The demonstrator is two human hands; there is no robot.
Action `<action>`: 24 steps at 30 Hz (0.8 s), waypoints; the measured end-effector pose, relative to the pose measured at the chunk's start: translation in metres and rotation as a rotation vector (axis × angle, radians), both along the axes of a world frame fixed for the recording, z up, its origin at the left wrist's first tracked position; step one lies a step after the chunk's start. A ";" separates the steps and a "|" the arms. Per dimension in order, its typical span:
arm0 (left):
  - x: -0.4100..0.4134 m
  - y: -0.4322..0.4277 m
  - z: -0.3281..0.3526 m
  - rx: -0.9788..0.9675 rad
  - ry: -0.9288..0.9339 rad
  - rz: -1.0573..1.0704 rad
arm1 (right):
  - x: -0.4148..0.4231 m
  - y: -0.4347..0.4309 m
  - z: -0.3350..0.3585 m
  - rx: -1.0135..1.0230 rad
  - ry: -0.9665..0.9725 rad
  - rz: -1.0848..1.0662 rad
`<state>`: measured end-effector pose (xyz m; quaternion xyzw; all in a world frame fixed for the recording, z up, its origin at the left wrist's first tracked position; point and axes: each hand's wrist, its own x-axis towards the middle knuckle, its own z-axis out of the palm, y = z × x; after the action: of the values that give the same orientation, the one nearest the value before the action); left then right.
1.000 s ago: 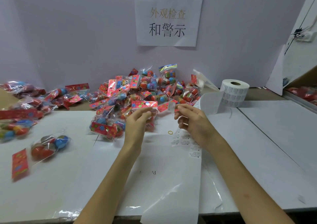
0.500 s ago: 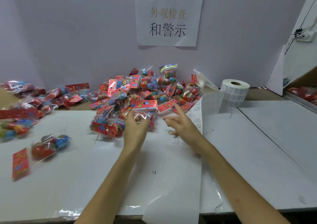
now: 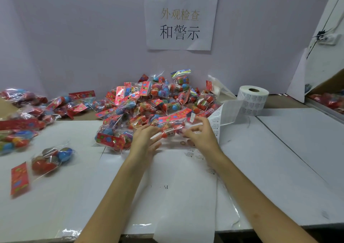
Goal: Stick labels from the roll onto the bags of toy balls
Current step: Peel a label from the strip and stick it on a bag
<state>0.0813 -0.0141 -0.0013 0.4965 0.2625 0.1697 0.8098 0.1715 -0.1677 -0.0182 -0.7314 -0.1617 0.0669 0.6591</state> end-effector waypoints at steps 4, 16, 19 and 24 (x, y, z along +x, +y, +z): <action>-0.001 -0.005 0.002 0.117 -0.029 -0.086 | 0.002 -0.003 0.003 0.054 -0.114 -0.093; -0.008 -0.015 0.009 0.171 -0.012 -0.212 | -0.017 0.000 0.014 0.105 -0.260 0.257; -0.008 -0.014 0.008 0.135 -0.051 -0.219 | -0.019 0.001 0.013 0.097 -0.227 0.325; -0.005 -0.012 0.002 0.150 -0.028 -0.117 | -0.018 0.001 0.012 0.046 -0.249 0.309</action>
<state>0.0763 -0.0259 0.0009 0.5680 0.2081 0.1481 0.7824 0.1538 -0.1664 -0.0063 -0.6854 -0.3538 0.0724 0.6323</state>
